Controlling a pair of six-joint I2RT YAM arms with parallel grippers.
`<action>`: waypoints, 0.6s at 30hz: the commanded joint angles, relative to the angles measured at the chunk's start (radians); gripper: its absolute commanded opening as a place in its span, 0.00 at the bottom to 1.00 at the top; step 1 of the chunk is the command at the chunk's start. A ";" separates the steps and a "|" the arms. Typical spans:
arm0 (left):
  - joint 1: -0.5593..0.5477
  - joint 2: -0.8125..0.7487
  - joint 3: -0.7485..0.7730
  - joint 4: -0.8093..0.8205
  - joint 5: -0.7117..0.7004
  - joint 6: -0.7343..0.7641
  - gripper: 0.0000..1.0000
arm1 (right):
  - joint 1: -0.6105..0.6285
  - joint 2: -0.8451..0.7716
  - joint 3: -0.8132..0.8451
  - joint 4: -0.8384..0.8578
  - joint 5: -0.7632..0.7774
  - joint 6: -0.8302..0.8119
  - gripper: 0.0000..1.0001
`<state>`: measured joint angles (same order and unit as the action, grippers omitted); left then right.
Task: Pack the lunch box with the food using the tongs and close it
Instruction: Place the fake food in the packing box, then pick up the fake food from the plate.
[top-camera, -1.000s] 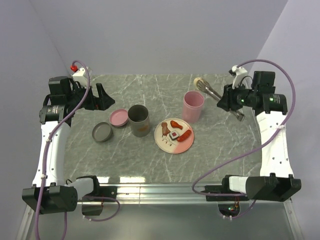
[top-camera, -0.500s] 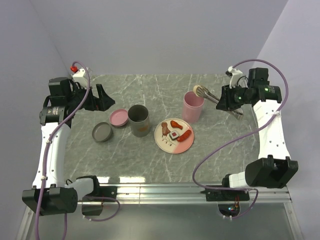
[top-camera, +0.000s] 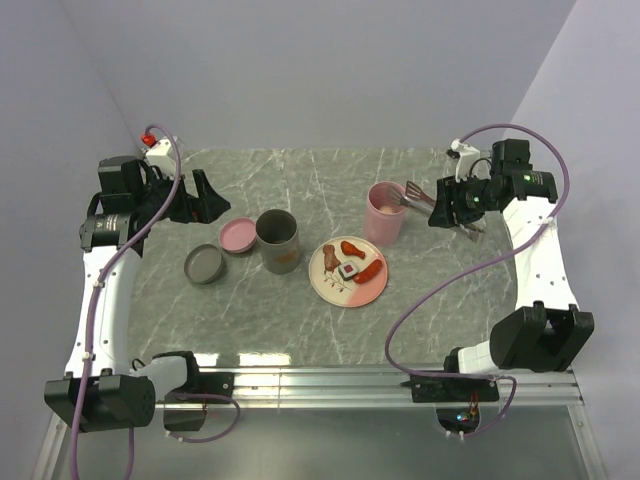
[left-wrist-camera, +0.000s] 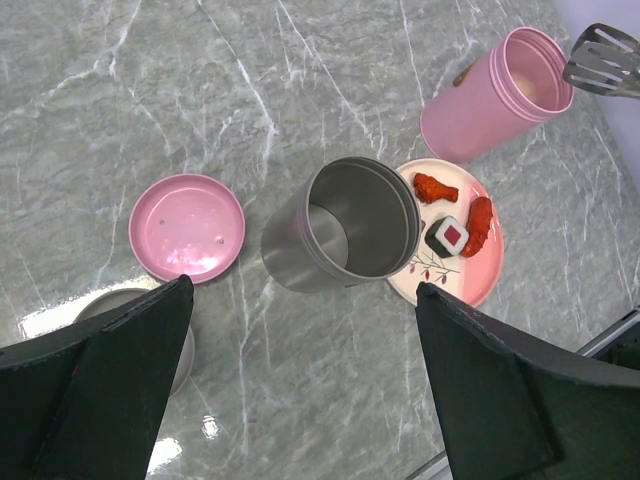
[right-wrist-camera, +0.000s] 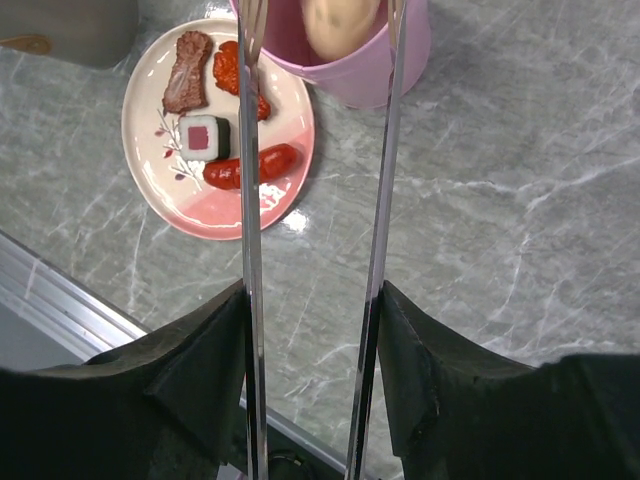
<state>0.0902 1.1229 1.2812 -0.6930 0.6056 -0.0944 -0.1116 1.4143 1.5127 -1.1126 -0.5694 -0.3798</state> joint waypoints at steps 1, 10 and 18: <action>0.002 -0.020 -0.002 0.038 0.020 -0.002 0.99 | 0.006 0.003 0.027 0.005 -0.007 -0.007 0.58; 0.003 -0.015 0.010 0.027 0.023 -0.007 0.99 | 0.072 -0.035 0.086 -0.075 -0.029 -0.022 0.58; 0.002 -0.011 0.018 0.026 0.025 -0.010 0.99 | 0.300 -0.167 -0.061 -0.095 0.063 0.021 0.57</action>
<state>0.0902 1.1229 1.2800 -0.6933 0.6067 -0.0982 0.1555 1.3071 1.4960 -1.1778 -0.5365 -0.3809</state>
